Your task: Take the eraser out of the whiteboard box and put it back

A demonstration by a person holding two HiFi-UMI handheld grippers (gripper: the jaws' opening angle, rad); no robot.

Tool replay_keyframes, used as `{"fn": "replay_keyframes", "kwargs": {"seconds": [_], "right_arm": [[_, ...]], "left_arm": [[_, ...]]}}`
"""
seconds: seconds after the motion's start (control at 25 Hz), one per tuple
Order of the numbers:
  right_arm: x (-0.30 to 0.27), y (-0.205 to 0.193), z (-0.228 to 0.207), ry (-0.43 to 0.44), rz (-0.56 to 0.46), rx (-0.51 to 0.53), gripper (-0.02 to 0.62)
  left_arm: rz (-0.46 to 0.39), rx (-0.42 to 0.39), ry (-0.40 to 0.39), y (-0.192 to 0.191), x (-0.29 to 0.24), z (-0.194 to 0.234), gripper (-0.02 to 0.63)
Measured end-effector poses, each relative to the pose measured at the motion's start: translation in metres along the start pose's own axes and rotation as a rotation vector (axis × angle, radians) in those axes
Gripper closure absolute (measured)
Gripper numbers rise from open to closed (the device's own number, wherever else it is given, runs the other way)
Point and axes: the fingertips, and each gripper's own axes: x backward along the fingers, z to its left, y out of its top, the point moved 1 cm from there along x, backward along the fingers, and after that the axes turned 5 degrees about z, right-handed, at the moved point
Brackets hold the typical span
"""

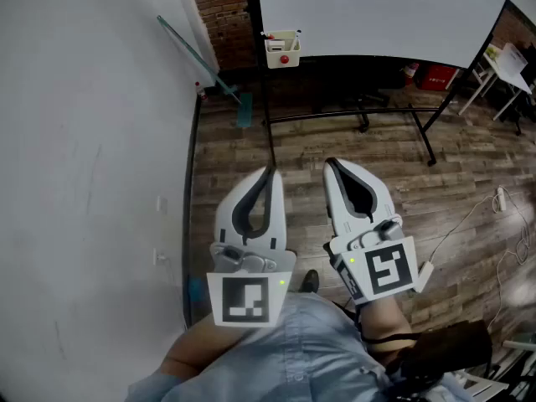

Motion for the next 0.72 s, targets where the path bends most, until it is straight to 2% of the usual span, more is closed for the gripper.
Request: {"fn": "replay_keyframes", "kwargs": {"seconds": [0.56, 0.72], "right_arm": [[0.015, -0.003, -0.008, 0.017, -0.007, -0.028, 0.595], [0.022, 0.0, -0.021, 0.022, -0.044, -0.061, 0.595]], "left_arm": [[0.007, -0.011, 0.01, 0.001, 0.003, -0.018, 0.601], [-0.004, -0.024, 0.018, 0.005, 0.0, -0.03, 0.601]]}}
